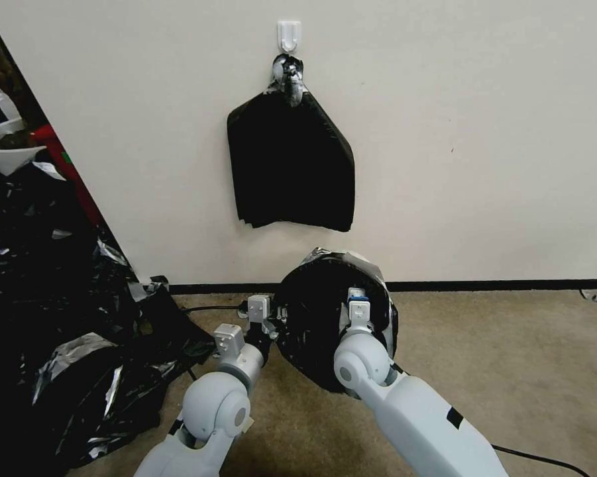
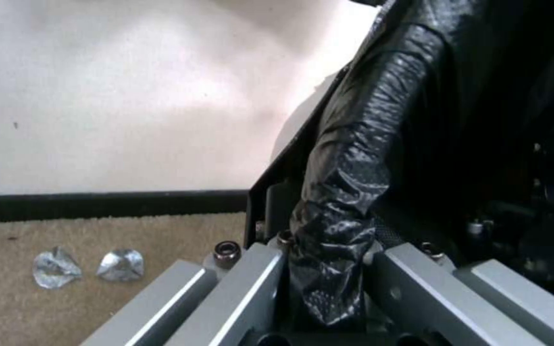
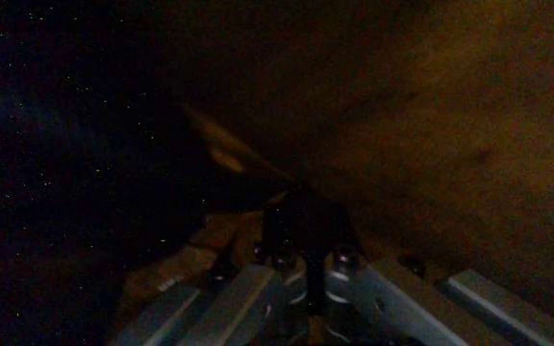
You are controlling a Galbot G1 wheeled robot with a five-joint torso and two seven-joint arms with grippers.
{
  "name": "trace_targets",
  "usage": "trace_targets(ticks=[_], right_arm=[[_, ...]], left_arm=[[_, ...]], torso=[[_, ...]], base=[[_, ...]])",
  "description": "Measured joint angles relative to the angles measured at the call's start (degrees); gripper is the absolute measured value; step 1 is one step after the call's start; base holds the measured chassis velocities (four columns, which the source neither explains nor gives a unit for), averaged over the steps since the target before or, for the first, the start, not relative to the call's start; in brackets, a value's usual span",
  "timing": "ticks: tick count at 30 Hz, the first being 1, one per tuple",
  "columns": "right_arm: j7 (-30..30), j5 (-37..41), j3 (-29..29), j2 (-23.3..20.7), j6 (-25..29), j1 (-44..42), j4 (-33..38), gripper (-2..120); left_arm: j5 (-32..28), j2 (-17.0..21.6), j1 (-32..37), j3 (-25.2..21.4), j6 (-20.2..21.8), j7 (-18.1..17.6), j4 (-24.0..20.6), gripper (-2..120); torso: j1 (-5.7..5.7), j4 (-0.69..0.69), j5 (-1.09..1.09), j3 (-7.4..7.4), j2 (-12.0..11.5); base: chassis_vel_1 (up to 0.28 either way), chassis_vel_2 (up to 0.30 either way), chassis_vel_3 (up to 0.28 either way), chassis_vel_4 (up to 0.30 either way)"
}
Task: Place a trash bag onto the trash bin.
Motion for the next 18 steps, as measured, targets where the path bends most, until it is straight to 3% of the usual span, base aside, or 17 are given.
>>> trace_targets(ticks=[7, 18], right_arm=[[-1.93, -1.75, -0.36, -0.58, 0.19, -2.14, 2.47, 0], [-5.19, 2.30, -2.19, -0.28, 1.15, -1.71, 4.00, 0]], left_arm=[[-0.06, -0.06, -0.44, 0.33, 0.12, -0.25, 0.23, 0], [-0.25, -0.08, -0.05, 0.37, 0.31, -0.26, 0.25, 0]], torso=[[0.00, 0.00, 0.00, 0.00, 0.00], [0.00, 0.01, -0.01, 0.00, 0.00]], base=[[0.000, 0.000, 0.000, 0.000], [0.000, 0.000, 0.000, 0.000]])
